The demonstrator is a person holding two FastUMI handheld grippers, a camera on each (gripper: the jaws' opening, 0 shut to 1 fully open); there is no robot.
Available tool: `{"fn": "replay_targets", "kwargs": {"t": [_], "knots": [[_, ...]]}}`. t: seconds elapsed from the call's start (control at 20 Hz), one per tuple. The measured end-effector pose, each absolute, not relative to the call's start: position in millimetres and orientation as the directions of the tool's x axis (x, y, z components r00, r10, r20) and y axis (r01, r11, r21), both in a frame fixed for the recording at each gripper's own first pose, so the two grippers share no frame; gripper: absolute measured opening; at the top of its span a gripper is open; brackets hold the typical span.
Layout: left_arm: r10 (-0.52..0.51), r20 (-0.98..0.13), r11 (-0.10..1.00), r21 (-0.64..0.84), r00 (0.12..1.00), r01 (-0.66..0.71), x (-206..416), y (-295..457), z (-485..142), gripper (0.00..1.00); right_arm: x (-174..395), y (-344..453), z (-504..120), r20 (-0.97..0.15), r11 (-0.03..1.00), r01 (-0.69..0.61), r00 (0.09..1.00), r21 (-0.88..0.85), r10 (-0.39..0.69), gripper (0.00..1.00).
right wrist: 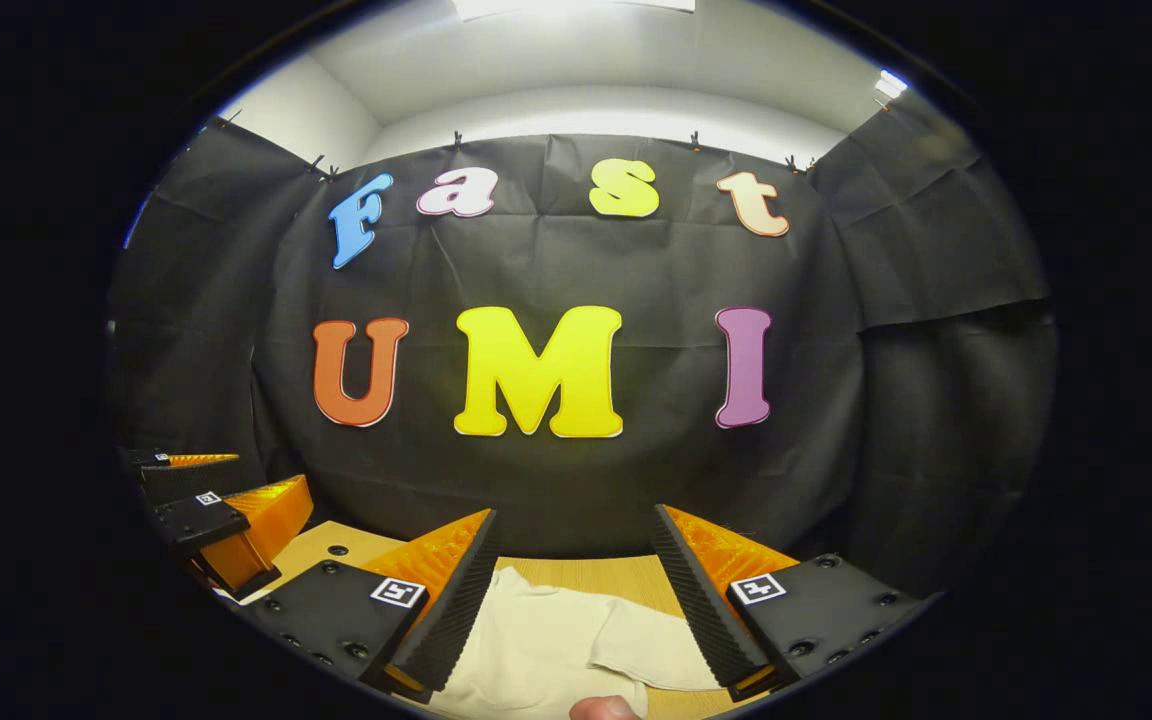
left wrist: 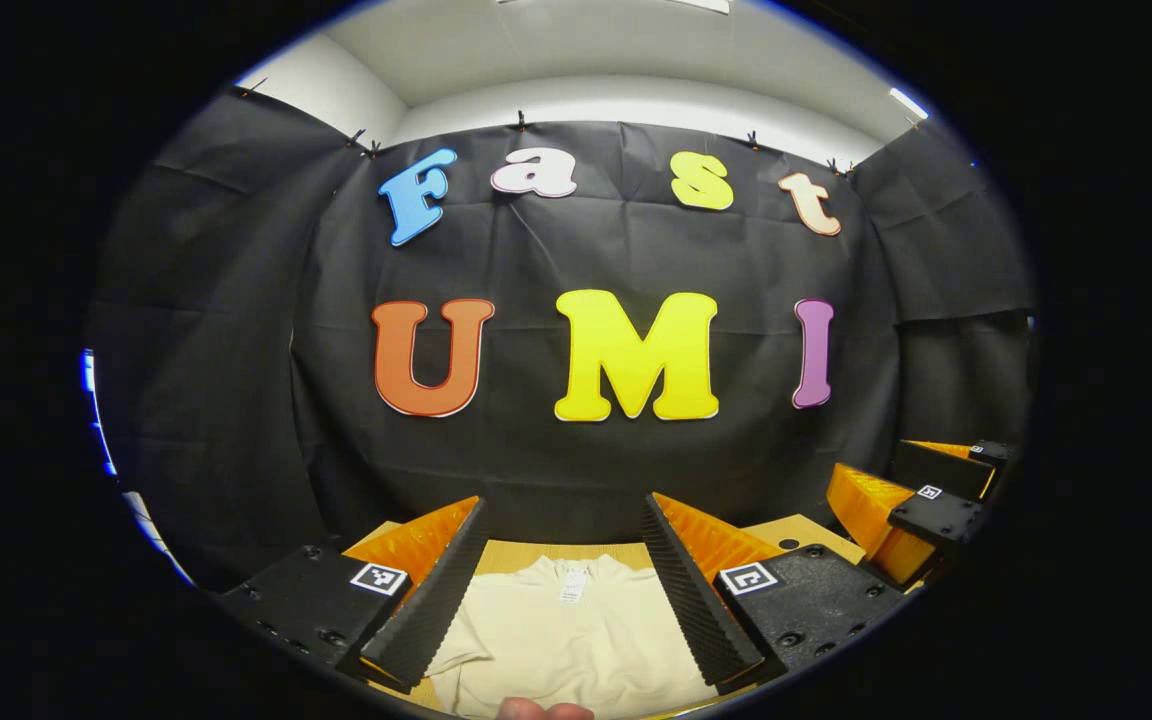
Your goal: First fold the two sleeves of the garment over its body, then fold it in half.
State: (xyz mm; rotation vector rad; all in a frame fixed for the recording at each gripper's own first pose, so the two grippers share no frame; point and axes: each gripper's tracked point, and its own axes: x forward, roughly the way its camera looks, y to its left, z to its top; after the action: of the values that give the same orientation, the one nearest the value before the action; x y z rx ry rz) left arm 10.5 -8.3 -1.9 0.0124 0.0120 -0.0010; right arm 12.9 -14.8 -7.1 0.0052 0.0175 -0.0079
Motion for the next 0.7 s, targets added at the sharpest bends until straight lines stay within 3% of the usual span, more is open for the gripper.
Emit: {"fn": "replay_targets", "kwargs": {"t": [0.7], "knots": [[0.002, -0.014, 1.000, 0.019, 1.000, -0.002, 15, -16, -7, 0.97, 23, -30, -16, -0.047, 1.000, 0.010, 0.999, 0.006, -0.009, 0.94]]}}
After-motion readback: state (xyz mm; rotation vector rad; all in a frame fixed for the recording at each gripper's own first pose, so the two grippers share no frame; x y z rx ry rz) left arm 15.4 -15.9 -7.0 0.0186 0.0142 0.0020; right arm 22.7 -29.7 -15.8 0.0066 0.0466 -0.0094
